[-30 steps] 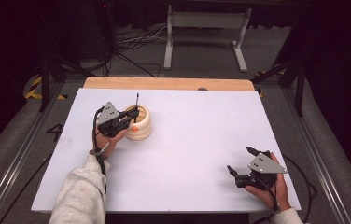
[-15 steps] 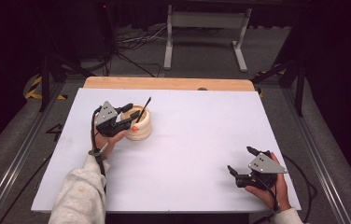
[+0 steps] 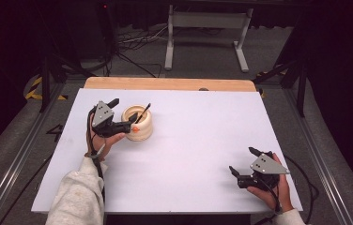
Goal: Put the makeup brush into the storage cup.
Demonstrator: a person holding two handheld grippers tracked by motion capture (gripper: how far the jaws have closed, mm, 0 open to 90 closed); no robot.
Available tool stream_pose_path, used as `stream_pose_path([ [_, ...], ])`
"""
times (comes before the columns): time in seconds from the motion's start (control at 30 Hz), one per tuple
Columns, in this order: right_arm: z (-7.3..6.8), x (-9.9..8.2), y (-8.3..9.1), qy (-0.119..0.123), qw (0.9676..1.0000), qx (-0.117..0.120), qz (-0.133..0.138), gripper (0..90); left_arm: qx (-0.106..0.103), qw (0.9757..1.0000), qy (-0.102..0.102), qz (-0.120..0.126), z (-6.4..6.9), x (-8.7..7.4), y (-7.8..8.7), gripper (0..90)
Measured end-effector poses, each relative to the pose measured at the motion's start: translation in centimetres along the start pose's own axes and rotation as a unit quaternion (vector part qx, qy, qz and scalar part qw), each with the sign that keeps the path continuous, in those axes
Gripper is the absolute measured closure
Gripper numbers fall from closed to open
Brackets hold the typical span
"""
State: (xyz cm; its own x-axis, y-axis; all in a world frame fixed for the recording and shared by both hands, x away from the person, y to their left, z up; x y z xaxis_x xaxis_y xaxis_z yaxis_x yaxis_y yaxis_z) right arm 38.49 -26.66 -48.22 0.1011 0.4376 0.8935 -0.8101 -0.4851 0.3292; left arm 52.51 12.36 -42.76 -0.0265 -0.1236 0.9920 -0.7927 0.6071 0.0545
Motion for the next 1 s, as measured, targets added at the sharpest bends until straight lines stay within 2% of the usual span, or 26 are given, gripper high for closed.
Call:
stream_pose_path([
  [0.13,0.0,0.0,0.0,-0.001,1.0000,-0.001,0.000,7.0,0.005,1.0000,-0.004,0.002,-0.2,0.3,0.5,3.6],
  [0.2,0.1,0.0,0.0,0.000,1.0000,0.000,0.001,7.0,0.003,1.0000,0.000,0.006,-0.3,0.5,0.8,3.3],
  [0.47,0.1,0.1,0.1,-0.002,1.0000,-0.002,0.001,7.0,-0.004,0.9999,-0.014,-0.002,0.0,0.7,1.6,2.8],
  [0.53,0.1,0.1,0.1,-0.002,1.0000,-0.002,0.001,7.0,-0.007,0.9997,-0.024,-0.007,0.0,0.7,1.8,2.7],
  [0.6,0.1,0.1,0.1,-0.001,1.0000,-0.002,0.001,7.0,-0.012,0.9997,-0.022,-0.008,0.2,0.8,2.1,2.7],
  [0.97,0.2,0.1,0.2,0.000,1.0000,-0.003,0.003,7.0,-0.026,0.9978,-0.057,-0.023,1.0,0.9,3.4,2.9],
  [1.0,0.2,0.2,0.2,0.000,1.0000,-0.003,0.004,7.0,-0.027,0.9980,-0.055,-0.018,1.0,1.1,3.5,2.9],
])
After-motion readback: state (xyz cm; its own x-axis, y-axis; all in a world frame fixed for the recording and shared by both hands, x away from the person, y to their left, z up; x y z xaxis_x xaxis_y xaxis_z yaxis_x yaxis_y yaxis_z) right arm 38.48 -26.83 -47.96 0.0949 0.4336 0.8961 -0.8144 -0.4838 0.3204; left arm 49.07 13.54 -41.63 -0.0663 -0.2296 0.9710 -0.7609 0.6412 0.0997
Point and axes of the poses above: each handheld gripper's, and its own axes: y roughly backward along the jaws, x roughly out of its top, z roughly to its right, the point moved 10 cm from there along -y, roughly forward along the jaws, and after that the axes turned 8 degrees about z, right-handed, at the moved point
